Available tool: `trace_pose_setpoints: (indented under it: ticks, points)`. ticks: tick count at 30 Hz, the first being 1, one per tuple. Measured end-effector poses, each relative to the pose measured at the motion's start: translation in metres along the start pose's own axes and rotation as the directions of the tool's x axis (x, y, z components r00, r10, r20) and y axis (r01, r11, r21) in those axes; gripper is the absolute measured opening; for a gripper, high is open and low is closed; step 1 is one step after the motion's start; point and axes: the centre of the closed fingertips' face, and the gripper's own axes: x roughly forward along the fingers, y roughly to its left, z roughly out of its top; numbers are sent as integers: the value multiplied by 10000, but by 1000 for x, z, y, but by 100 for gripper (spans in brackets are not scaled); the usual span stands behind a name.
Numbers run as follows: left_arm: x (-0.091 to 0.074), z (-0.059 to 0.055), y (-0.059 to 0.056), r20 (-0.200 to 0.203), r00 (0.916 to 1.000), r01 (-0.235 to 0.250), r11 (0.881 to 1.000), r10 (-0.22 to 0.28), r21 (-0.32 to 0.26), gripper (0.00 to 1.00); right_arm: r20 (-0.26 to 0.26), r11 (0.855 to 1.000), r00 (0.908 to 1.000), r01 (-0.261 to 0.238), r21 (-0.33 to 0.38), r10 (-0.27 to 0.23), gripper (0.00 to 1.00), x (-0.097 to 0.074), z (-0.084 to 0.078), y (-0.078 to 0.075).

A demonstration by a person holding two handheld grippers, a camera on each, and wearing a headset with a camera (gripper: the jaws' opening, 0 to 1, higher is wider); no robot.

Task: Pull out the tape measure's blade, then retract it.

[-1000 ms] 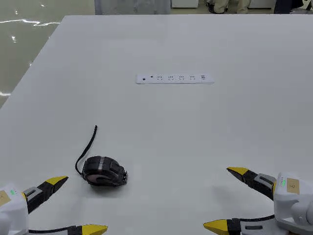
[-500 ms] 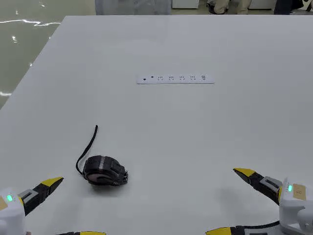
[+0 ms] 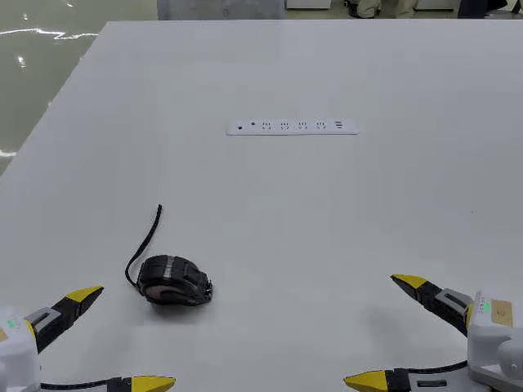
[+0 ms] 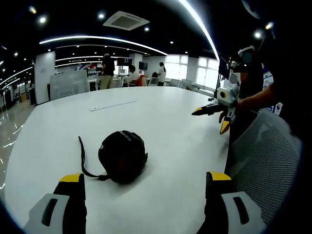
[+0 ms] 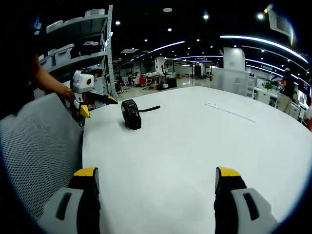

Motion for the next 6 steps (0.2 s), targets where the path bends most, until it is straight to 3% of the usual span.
trace_pose_setpoints:
  ticks: [6]
  points:
    - [0, 2, 3, 30, 10000, -68, 10000, 68, 38, 100, 63, 9999, 10000, 69, 84, -69, 100, -1, 1, -3]
